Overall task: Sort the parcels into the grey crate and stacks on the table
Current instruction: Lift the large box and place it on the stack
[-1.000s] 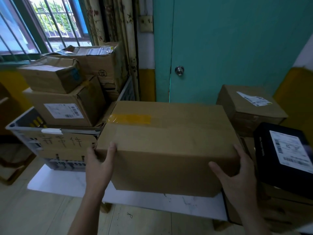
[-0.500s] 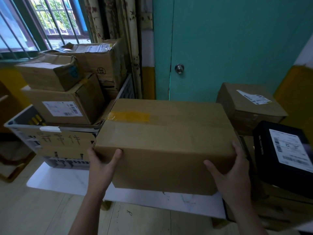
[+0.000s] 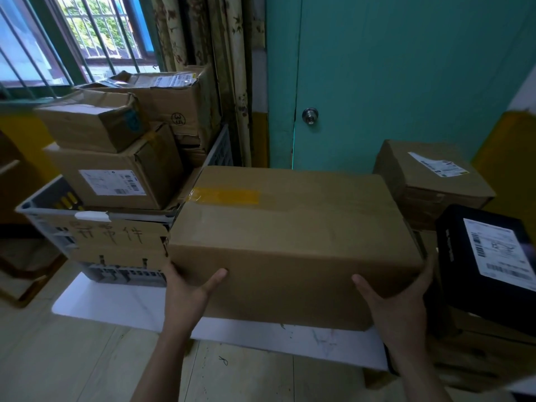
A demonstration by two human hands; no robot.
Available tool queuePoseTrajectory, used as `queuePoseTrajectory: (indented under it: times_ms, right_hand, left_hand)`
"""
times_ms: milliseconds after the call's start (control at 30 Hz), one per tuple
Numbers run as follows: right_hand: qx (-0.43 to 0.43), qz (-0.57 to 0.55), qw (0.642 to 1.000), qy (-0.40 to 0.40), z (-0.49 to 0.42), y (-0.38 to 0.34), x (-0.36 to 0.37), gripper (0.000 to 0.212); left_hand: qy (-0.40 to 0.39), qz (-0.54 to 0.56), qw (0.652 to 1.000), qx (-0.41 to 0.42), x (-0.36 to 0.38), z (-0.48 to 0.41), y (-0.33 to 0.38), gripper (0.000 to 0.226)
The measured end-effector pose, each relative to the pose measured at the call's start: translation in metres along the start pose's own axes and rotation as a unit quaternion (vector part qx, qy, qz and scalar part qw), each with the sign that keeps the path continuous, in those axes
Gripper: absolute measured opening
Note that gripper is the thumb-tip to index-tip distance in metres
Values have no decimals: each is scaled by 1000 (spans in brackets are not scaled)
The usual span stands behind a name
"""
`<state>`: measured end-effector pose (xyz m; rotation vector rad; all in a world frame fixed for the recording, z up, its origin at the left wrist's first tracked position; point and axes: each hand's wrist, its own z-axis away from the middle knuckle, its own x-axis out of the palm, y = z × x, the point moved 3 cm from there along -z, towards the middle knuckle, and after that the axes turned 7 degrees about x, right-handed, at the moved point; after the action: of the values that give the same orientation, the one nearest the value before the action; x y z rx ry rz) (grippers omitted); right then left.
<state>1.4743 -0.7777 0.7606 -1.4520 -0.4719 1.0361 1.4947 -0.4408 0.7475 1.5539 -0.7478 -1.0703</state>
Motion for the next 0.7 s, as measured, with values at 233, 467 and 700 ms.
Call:
queuePoseTrajectory:
  times_ms: [233,467,700]
  right_hand:
    - [53,1,998,-20,-6,14,4,107]
    - [10,13,999,30,-5,2,-7,99]
    - [-35,28,995,90,-1,-17,-15,98]
  left_hand:
    - [14,-9,1000,-10,-2,-1,-10,100]
    - [40,-18,999,21,-7,-3,4,100]
    - [83,-78,993,44,-15,-8,23,125]
